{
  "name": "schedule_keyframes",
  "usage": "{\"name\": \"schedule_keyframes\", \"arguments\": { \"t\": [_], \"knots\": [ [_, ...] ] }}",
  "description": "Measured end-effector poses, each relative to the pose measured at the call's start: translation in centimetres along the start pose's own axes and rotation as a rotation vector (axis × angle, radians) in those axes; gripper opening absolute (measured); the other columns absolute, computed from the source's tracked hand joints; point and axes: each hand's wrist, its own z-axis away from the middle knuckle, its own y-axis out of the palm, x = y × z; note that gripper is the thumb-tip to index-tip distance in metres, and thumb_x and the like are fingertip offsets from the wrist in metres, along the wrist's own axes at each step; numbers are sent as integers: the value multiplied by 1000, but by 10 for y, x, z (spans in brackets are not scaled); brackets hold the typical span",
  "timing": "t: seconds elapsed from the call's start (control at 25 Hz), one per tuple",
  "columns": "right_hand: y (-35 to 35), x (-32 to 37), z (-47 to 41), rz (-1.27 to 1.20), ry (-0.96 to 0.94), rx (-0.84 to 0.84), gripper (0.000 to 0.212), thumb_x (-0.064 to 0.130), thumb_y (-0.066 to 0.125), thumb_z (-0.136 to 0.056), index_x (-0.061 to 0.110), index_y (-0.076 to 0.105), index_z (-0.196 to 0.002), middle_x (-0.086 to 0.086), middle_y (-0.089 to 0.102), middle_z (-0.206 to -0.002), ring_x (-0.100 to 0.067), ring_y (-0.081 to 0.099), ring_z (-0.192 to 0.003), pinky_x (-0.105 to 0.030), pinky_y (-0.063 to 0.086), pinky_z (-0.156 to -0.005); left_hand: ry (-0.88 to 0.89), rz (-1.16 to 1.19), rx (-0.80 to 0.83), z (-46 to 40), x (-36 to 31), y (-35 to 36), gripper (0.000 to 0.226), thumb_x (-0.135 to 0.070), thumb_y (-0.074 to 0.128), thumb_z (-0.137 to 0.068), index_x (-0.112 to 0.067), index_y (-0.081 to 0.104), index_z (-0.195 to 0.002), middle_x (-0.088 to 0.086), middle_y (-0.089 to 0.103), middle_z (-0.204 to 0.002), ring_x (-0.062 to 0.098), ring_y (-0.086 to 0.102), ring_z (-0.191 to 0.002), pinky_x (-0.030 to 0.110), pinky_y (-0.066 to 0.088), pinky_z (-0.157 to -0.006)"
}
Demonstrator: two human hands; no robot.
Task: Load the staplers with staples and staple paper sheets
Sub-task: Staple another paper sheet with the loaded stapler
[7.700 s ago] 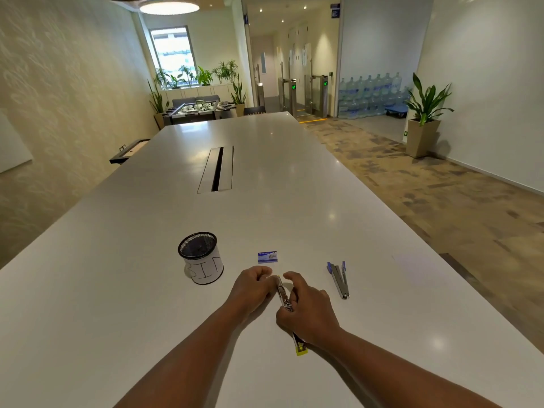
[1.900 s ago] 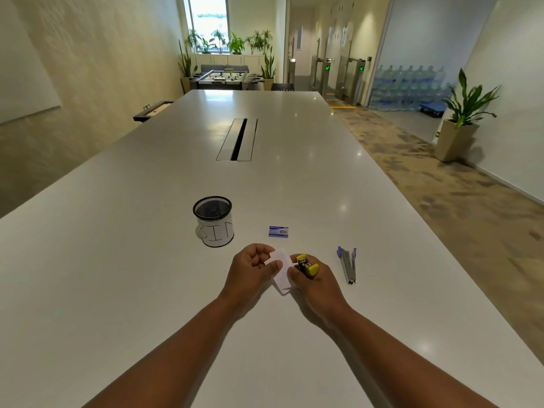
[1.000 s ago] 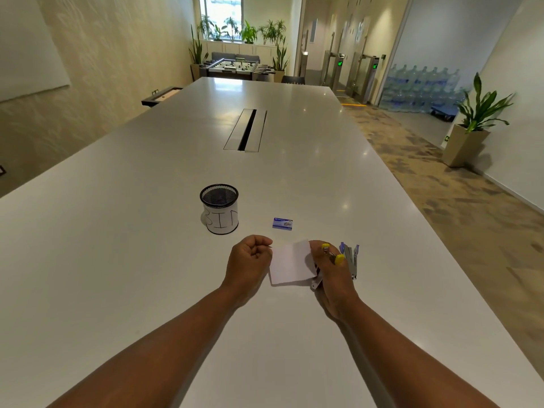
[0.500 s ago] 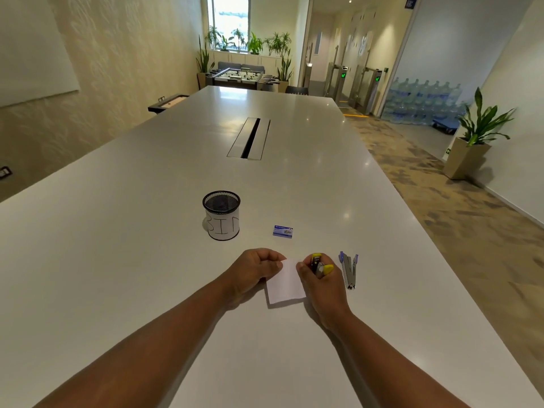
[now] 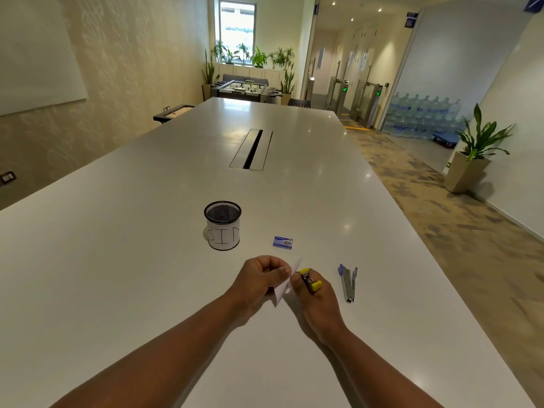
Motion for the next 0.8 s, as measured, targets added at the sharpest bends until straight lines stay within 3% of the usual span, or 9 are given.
{"name": "schedule_keyframes", "arguments": {
  "t": [0.12,0.2,0.28,0.4,0.52,0.64,0.72,0.8],
  "knots": [
    [-4,-1,-2,-145,42,-19,31,39,71,-91,9,66,-94,-19,68,-90,-30,66,-85,-54,57,-83,121,-141,38,-1,-4,8,12,-10,74,-90,1,75,-93,18,73,-86,16,69,-76,24,56,-70],
    [-8,-5,-5,-246,98,-23,38,43,77,-86,10,62,-100,-27,65,-98,-45,64,-95,-66,53,-90,166,-301,29,-3,-8,9,13,-17,73,-92,-5,78,-92,7,76,-84,9,68,-73,18,52,-65],
    [-10,-5,-6,-329,113,7,41,42,75,-88,15,61,-116,-25,68,-108,-50,63,-106,-63,52,-96,130,-375,76,-4,-14,9,23,-28,67,-97,-8,78,-95,2,76,-83,7,70,-73,18,52,-64],
    [-12,-4,-8,-420,152,37,40,22,62,-96,16,53,-135,-23,69,-117,-37,67,-110,-50,53,-99,51,-381,230,-5,-22,8,35,-36,59,-100,-5,74,-106,10,77,-94,12,75,-81,23,57,-71],
    [-13,-4,-8,-448,155,7,29,17,59,-98,11,57,-126,-30,65,-107,-38,63,-96,-53,50,-91,164,-587,247,-8,-20,6,24,-28,68,-97,-13,74,-114,6,77,-102,15,74,-88,28,61,-78],
    [-14,-4,-7,-372,150,-21,20,27,62,-96,11,61,-109,-30,64,-93,-39,56,-85,-52,47,-79,251,-664,95,-11,-17,6,10,-23,73,-92,-19,74,-101,-3,74,-95,13,69,-84,26,58,-77],
    [-14,-4,-7,-331,149,-25,26,34,65,-92,10,61,-103,-30,65,-91,-38,58,-82,-53,50,-79,294,-702,26,-15,-16,5,7,-28,73,-91,-21,72,-93,-4,69,-100,11,63,-90,24,51,-78],
    [-15,-6,-8,-327,149,-18,23,28,65,-95,6,58,-99,-26,67,-89,-35,62,-82,-58,54,-85,219,-662,88,-19,-18,2,15,-31,67,-96,-17,72,-98,1,69,-108,14,62,-95,28,49,-83]
  ]
}}
